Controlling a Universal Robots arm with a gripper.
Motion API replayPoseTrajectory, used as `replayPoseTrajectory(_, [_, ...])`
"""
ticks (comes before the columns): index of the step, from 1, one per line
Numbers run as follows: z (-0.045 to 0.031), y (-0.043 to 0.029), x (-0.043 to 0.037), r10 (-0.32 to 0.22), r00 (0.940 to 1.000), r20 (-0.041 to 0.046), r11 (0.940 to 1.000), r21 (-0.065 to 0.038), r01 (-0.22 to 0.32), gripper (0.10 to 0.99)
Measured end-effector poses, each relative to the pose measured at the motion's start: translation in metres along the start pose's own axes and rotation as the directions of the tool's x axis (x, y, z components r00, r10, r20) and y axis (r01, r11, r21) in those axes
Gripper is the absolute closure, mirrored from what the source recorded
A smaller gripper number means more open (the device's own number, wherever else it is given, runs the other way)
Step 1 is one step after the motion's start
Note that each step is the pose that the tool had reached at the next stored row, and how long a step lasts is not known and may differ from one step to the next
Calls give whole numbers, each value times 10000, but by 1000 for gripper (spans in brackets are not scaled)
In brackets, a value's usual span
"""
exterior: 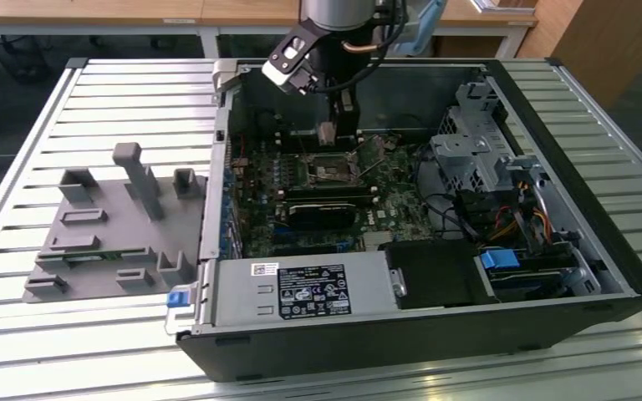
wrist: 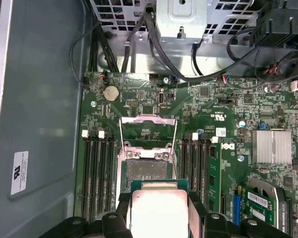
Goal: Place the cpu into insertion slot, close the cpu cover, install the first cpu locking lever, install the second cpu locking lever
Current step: 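Place the cpu into insertion slot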
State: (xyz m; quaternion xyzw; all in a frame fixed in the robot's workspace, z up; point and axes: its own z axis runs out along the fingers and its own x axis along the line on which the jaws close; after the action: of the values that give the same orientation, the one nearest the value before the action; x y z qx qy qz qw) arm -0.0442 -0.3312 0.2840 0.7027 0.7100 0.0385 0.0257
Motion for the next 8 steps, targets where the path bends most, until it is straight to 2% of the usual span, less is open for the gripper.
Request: replayPoseTrajectory(8, [142, -13, 1, 0, 10000, -3, 10000, -1, 0, 545])
